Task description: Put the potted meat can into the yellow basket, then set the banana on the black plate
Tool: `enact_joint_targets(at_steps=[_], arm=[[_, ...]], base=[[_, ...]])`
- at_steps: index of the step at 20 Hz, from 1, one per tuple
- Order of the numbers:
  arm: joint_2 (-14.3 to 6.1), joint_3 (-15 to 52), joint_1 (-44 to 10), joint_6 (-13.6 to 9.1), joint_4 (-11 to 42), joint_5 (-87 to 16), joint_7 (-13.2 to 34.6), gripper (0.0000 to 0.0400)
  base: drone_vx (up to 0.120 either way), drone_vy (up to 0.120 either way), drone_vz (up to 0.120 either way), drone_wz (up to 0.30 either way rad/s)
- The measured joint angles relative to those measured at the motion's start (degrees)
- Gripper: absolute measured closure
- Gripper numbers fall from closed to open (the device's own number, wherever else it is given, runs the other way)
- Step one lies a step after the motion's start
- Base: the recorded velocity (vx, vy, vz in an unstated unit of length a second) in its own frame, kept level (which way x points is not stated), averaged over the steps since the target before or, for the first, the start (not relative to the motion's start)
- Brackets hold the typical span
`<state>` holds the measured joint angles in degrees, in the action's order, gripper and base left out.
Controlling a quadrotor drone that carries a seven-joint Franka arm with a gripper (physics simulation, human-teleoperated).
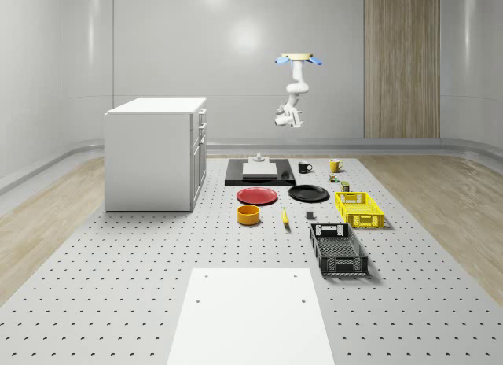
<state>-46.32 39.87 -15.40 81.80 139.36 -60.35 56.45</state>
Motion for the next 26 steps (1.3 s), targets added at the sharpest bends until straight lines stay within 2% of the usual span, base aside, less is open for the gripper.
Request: enact_joint_targets(at_steps=[2,5,9,12,16,23,26], arm=[[-1.69,6.89,-4.73,-0.63,7.58,-13.06,4.60,0.0000],[-4.10,15.36,-13.55,-3.55,16.85,-29.98,12.32,0.0000],[-7.03,22.95,-25.50,-8.92,23.30,-44.01,21.09,0.0000],[-8.99,26.43,-32.23,-12.05,25.23,-49.20,25.57,0.0000],[-11.17,29.19,-37.94,-14.32,26.21,-52.25,29.31,0.0000],[-14.07,31.56,-42.59,-14.94,26.56,-53.27,32.51,0.0000],[-15.13,32.16,-43.58,-14.54,26.55,-53.07,33.26,0.0000]], base=[[0.120,0.120,0.000,0.000],[0.120,0.120,0.000,0.000],[0.120,0.120,0.000,0.000],[0.120,0.120,0.000,0.000],[0.120,0.120,0.000,0.000],[0.120,0.114,0.000,0.000],[0.120,0.013,-0.040,0.000]])
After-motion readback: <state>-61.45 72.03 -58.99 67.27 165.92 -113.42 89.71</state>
